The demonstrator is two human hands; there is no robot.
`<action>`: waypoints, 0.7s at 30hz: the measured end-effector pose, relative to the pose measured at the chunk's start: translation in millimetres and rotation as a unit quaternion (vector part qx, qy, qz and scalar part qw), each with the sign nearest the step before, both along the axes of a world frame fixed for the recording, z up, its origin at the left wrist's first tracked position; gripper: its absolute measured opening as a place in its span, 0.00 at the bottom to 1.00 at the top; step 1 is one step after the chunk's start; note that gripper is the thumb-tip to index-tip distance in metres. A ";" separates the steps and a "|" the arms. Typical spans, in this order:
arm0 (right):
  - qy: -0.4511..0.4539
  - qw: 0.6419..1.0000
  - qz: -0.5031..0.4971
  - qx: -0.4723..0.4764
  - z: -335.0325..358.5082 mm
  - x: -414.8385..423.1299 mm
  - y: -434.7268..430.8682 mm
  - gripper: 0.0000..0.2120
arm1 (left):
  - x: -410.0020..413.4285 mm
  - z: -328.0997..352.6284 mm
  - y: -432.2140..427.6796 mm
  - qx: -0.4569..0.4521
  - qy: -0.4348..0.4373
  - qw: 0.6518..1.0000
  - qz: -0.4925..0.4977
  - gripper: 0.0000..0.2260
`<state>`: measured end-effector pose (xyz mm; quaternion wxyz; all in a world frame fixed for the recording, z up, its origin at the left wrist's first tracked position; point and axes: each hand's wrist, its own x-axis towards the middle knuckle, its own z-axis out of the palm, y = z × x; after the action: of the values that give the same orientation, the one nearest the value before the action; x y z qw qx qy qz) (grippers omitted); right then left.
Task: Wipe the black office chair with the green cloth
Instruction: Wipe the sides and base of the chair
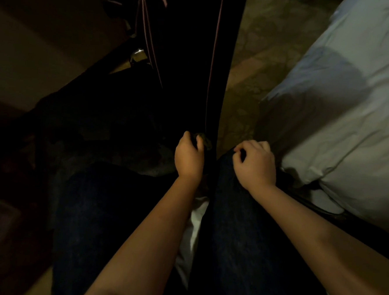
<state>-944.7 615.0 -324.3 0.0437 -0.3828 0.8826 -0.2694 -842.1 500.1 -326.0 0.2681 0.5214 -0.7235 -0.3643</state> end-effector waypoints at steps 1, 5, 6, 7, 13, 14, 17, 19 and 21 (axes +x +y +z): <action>0.001 1.000 0.000 -0.001 0.7 -0.1 0.0 0.05 | 2.5 1.1 -1.8 0.001 0.008 1.000 -0.005 0.08; -0.006 1.000 -0.006 -0.005 4.0 -0.3 3.1 0.05 | 16.1 0.3 -8.5 -0.002 0.024 1.000 -0.002 0.11; -0.010 1.000 -0.006 -0.006 4.5 -0.7 4.9 0.05 | 18.7 -0.3 -8.0 0.000 0.023 1.000 0.002 0.13; -0.011 1.000 -0.006 -0.008 5.0 -1.2 7.3 0.05 | 19.4 -1.2 -6.3 -0.001 0.019 1.000 0.002 0.14; -0.001 1.000 -0.020 -0.019 13.8 -1.6 18.2 0.07 | 11.1 -8.4 7.3 -0.065 -0.010 0.998 -0.001 0.12; 0.000 1.000 -0.021 -0.017 15.6 -1.9 18.7 0.07 | 11.3 -9.4 7.5 -0.065 0.003 0.998 0.004 0.12; 0.016 1.000 -0.024 -0.007 18.9 -4.7 20.4 0.06 | 12.2 -13.2 12.5 -0.048 0.062 0.996 0.031 0.11; 0.032 0.999 -0.016 0.006 19.6 -5.6 20.6 0.06 | 12.8 -15.7 17.6 -0.045 0.084 0.995 0.036 0.11; 0.052 0.998 0.003 0.024 20.3 -6.2 19.8 0.06 | 14.0 -17.2 19.8 -0.065 0.080 0.995 0.016 0.10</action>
<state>-951.0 634.8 -304.0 0.0074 -0.3981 0.8885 -0.2279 -828.1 519.9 -343.1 0.3643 0.4839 -0.7133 -0.3525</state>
